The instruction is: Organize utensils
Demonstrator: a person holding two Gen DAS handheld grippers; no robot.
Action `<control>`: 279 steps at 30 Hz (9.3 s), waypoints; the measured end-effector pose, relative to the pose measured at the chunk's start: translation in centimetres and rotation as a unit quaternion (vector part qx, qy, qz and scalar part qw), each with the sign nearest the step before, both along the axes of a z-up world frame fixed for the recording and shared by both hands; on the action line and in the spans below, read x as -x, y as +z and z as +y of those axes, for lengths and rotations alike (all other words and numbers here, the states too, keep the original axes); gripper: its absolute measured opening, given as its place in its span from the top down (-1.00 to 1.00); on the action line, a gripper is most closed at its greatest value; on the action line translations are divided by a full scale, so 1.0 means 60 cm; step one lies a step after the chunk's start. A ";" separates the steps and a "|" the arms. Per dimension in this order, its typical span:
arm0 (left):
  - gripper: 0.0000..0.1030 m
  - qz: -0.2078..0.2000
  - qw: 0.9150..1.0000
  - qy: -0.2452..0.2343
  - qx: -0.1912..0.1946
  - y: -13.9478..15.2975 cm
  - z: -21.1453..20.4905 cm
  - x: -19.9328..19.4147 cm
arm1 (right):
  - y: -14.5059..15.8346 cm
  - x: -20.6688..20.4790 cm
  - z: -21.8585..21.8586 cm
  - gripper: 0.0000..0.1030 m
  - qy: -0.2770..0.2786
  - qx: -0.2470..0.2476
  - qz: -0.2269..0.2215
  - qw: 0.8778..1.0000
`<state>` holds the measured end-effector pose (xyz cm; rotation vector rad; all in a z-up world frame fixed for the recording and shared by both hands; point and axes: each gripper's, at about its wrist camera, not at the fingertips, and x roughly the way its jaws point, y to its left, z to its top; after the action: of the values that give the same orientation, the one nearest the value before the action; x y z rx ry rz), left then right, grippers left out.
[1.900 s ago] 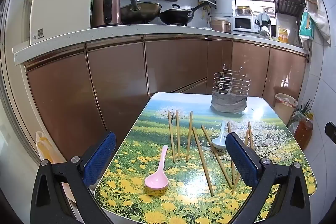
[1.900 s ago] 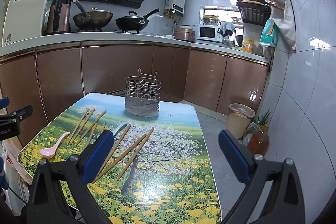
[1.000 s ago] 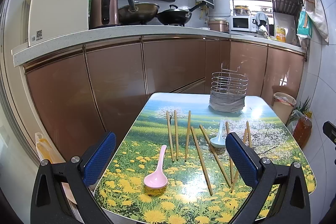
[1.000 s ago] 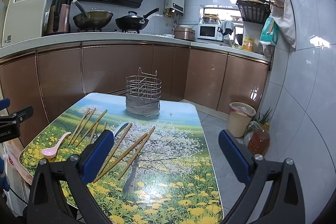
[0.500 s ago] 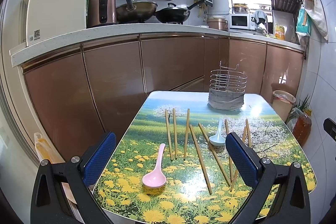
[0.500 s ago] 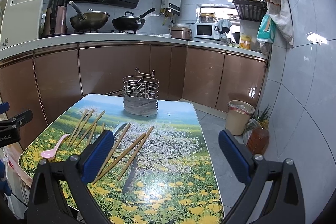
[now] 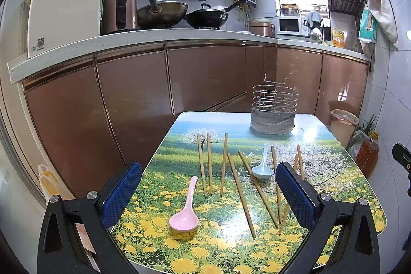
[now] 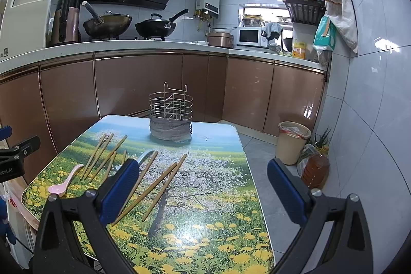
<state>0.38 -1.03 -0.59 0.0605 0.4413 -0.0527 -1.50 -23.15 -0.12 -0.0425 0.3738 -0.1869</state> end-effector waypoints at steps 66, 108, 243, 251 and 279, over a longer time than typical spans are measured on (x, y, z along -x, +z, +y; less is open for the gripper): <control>0.27 0.404 0.909 -0.094 0.043 -0.124 0.010 -0.580 | -0.109 -0.472 -0.048 0.15 0.148 -0.227 0.344 0.899; 0.37 0.446 0.888 -0.093 0.053 -0.188 0.008 -0.615 | -0.255 -0.505 0.024 0.47 0.113 -0.242 0.458 0.848; 0.89 0.011 0.962 -0.136 0.235 0.173 -0.147 -0.658 | 0.198 -0.603 -0.090 0.88 0.138 -0.122 0.056 0.981; 0.89 -0.012 0.970 -0.091 0.227 0.053 -0.180 -0.681 | 0.082 -0.651 -0.101 0.88 0.128 -0.111 0.086 0.982; 0.24 0.013 0.988 -0.066 0.141 0.006 -0.171 -0.623 | 0.015 -0.612 -0.136 0.73 0.102 -0.166 0.125 0.973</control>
<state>37.78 -11.29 -0.23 -0.1901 0.4525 -0.2454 35.21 -31.31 0.81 0.2268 0.6454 0.0879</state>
